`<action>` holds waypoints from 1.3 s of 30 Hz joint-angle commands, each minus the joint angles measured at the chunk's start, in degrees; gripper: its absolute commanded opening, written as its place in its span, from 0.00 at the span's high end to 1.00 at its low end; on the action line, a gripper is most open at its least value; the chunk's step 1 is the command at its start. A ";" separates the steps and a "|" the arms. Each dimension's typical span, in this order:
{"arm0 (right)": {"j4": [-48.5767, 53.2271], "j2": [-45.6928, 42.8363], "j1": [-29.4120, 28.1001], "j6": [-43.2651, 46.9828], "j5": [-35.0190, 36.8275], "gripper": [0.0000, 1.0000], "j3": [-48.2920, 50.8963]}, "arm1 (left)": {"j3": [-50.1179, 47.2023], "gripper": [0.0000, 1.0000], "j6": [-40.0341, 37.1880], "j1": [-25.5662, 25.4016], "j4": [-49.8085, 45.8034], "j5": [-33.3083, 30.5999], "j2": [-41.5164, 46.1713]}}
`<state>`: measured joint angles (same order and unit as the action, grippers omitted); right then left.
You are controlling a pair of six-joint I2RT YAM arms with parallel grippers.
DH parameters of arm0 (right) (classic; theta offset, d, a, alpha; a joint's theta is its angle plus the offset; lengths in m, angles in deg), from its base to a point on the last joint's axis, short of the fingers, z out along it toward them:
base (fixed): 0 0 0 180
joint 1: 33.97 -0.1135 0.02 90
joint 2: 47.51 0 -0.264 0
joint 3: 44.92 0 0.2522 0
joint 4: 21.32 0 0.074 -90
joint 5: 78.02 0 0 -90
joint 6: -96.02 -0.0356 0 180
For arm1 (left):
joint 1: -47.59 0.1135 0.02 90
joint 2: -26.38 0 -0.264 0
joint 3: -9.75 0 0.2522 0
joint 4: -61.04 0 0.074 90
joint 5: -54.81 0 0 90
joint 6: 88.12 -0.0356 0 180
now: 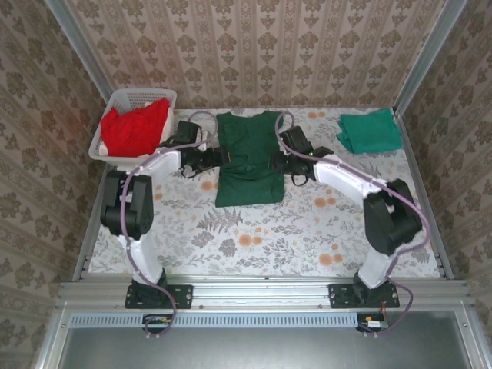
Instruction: Fold and stack the t-shirts
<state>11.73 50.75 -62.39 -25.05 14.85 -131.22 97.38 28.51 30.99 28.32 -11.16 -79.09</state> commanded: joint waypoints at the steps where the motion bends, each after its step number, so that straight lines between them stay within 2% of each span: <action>1: -5.11 -2.11 -5.31 1.71 0.84 0.57 3.96 | -3.12 0.26 -1.72 0.26 0.01 -3.92 6.15; 4: -4.69 4.63 -8.07 2.30 -3.03 0.66 0.39 | -7.48 0.26 -1.22 0.29 2.51 -5.45 10.33; 5: -3.56 7.35 -8.33 2.25 -3.08 0.70 -1.95 | -9.37 0.26 -0.84 0.27 3.99 -5.66 11.97; 7: -2.64 11.34 -8.10 2.63 -1.96 0.74 -5.55 | -12.99 0.26 -0.50 0.33 5.78 -6.25 14.88; 14: 4.75 24.46 -6.24 4.72 0.41 0.75 -22.39 | -25.13 0.24 -1.88 -1.12 11.84 -7.95 20.72; 17: 3.46 28.28 -5.26 6.43 -0.96 0.65 -26.77 | -25.91 0.23 -4.15 -2.63 12.68 -7.42 18.95; 22: 5.55 35.88 -1.35 5.67 -8.41 0.70 -35.73 | -21.32 0.27 -7.09 -5.58 11.81 -5.84 12.26; 25: 5.82 34.19 -0.93 5.75 -8.92 0.69 -35.78 | -16.07 0.28 -8.45 -6.13 8.95 -6.19 7.11; 28: 5.51 28.89 -0.95 5.71 -7.62 0.67 -33.33 | -9.14 0.30 -9.56 -6.11 5.75 -6.94 2.19; 33: 5.42 18.26 -0.94 5.61 0.99 0.62 -25.03 | 1.06 0.41 -10.29 -6.14 0.45 -7.22 -5.51; 35: 4.16 15.05 -1.13 4.88 4.58 0.64 -20.23 | 3.57 0.44 -10.20 -6.07 -0.67 -7.51 -8.20; 39: -1.03 12.87 -3.03 4.61 3.96 0.66 -12.07 | 8.29 0.50 -10.12 -5.34 -2.88 -7.98 -14.26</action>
<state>13.24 63.47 -64.23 -19.67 16.14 -148.09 103.06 19.55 24.85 30.53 -18.55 -89.63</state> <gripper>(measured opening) 0.344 0.510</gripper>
